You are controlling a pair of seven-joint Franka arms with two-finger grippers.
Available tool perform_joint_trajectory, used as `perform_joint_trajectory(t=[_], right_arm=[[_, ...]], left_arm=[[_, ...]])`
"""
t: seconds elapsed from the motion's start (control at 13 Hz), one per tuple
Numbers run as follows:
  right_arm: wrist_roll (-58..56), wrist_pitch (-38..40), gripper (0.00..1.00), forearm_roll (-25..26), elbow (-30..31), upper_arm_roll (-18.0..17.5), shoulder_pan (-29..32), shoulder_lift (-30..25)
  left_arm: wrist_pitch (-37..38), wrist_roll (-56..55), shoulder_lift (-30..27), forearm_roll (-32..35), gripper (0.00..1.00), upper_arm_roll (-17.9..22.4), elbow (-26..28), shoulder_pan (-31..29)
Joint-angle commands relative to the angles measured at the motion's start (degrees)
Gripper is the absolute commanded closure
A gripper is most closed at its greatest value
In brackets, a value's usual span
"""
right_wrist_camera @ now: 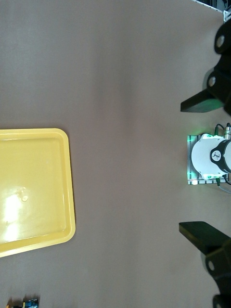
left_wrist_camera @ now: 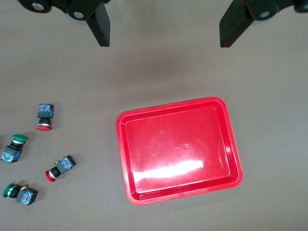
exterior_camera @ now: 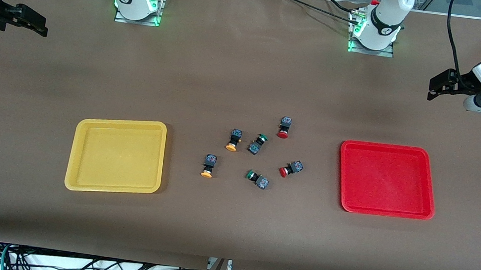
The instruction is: Place red and yellow buttons in trays
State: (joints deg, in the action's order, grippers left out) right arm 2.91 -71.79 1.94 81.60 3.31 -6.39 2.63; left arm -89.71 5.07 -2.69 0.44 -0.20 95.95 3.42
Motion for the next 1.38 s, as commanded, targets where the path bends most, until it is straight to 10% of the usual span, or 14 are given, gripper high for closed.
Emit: perform_joint_trajectory(t=[0.0, 0.85, 1.31], right_arm=[[-0.19, -0.36, 0.00, 0.17, -0.83, -0.06, 0.06, 0.18], [-1.33, -7.74, 0.00, -0.01, -0.56, 0.11, 0.15, 8.16], [9.71, -23.89, 0.00, -1.41, -0.30, -0.24, -6.09, 21.60]], left_arm=[[1.65, -0.32, 1.11, -1.14, 0.00, 0.03, -2.26, 0.18], [8.14, 0.29, 2.07, -1.32, 0.00, -0.41, -2.35, 1.23], [6.52, 0.38, 15.94, -1.23, 0.00, -2.78, -2.26, 6.06]])
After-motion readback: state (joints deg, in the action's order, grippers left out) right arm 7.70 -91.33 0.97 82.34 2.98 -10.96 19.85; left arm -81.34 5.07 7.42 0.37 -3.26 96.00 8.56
